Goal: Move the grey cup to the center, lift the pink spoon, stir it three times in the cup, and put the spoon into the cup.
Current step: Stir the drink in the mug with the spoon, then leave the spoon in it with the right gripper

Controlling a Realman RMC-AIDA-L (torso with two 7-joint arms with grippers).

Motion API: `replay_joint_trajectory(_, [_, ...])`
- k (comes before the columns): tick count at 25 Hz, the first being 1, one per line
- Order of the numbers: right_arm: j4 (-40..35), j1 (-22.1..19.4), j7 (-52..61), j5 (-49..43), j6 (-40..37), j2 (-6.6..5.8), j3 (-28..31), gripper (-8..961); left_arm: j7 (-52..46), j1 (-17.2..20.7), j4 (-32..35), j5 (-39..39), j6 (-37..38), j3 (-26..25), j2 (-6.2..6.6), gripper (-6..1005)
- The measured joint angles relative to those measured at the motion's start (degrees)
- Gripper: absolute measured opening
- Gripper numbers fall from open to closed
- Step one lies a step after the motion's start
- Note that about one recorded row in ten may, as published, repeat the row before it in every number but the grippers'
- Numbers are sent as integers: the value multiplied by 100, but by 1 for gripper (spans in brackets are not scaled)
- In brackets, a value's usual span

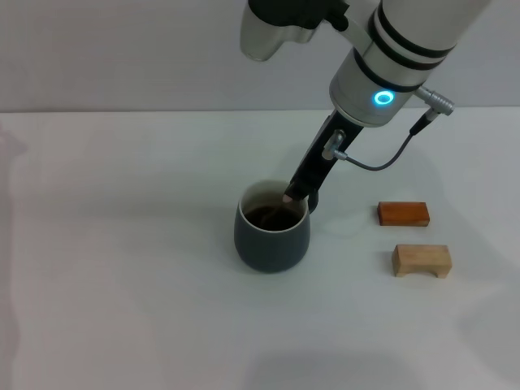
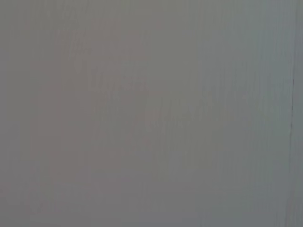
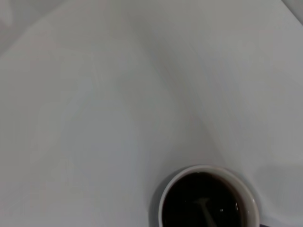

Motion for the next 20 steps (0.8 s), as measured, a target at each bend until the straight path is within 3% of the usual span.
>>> replay_joint_trajectory(11, [-30, 4, 174, -155, -156, 10, -224, 159, -19, 16, 9, 0, 8, 25, 5, -1])
replay_joint_trajectory(20, [-17, 1, 174, -193, -229, 11, -230, 224, -21, 15, 9, 0, 14, 36, 5, -1])
